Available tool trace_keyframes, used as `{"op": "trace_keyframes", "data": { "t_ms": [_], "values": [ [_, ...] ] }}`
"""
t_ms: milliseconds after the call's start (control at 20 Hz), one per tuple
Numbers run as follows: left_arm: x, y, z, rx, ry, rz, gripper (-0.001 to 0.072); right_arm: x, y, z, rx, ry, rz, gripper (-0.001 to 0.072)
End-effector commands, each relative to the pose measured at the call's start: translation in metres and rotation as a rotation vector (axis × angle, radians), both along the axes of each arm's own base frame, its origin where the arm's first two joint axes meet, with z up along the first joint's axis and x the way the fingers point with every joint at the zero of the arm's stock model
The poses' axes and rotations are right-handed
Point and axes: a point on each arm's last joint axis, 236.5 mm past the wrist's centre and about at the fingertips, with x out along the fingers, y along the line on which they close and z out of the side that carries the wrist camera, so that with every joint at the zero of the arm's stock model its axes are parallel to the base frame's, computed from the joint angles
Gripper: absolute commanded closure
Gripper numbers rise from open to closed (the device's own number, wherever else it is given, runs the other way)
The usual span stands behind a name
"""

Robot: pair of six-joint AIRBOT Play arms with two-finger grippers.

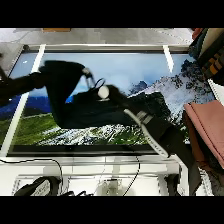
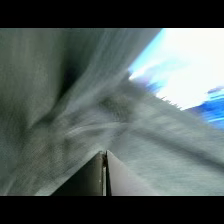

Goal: Fold the clothes and pants, and hang the long-sleeved shirts on hangers.

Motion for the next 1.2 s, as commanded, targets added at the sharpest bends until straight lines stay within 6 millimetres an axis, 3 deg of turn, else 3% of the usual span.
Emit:
{"op": "trace_keyframes", "data": {
  "t_ms": [0,50,100,150,250,350,450,600,700,850,1000,1150],
  "values": [
    [-0.022,-0.058,-0.053,-0.029,0.141,-0.137,0.0644,0.057,-0.095,0.029,-0.020,-0.001,-0.134,0.0696],
    [-0.033,-0.079,-0.068,-0.032,0.183,-0.192,0.0385,0.065,-0.123,0.039,-0.028,0.008,-0.162,0.0696],
    [-0.045,-0.096,-0.077,-0.036,0.217,-0.248,0.0076,0.070,-0.147,0.046,-0.036,0.021,-0.184,0.0696],
    [-0.057,-0.110,-0.079,-0.054,0.257,-0.291,0.0009,0.072,-0.172,0.052,-0.049,0.039,-0.202,0.0696],
    [-0.069,-0.118,-0.074,-0.064,0.274,-0.332,0.0008,0.069,-0.214,0.062,-0.075,0.079,-0.225,0.0696],
    [-0.064,-0.098,-0.072,-0.036,0.256,-0.288,0.0008,0.062,-0.251,0.067,-0.108,0.124,-0.241,0.0696],
    [-0.054,-0.054,-0.088,0.051,0.278,-0.190,0.0013,0.053,-0.288,0.062,-0.175,0.159,-0.233,0.0696],
    [-0.055,0.039,-0.137,0.220,0.446,0.032,0.0014,0.025,-0.325,0.042,-0.285,0.223,-0.111,0.0696],
    [-0.066,0.086,-0.164,0.285,0.524,0.120,0.0014,0.006,-0.334,0.029,-0.314,0.287,-0.054,0.0696],
    [-0.078,0.116,-0.203,0.227,0.638,0.195,0.0014,0.005,-0.330,0.019,-0.313,0.303,-0.050,0.0696],
    [-0.076,0.122,-0.239,0.167,0.725,0.218,0.0014,0.011,-0.319,0.019,-0.306,0.271,-0.051,0.0696],
    [-0.056,0.100,-0.259,0.038,0.721,0.183,0.0016,0.017,-0.301,0.022,-0.298,0.225,-0.046,0.0696]
  ]
}}
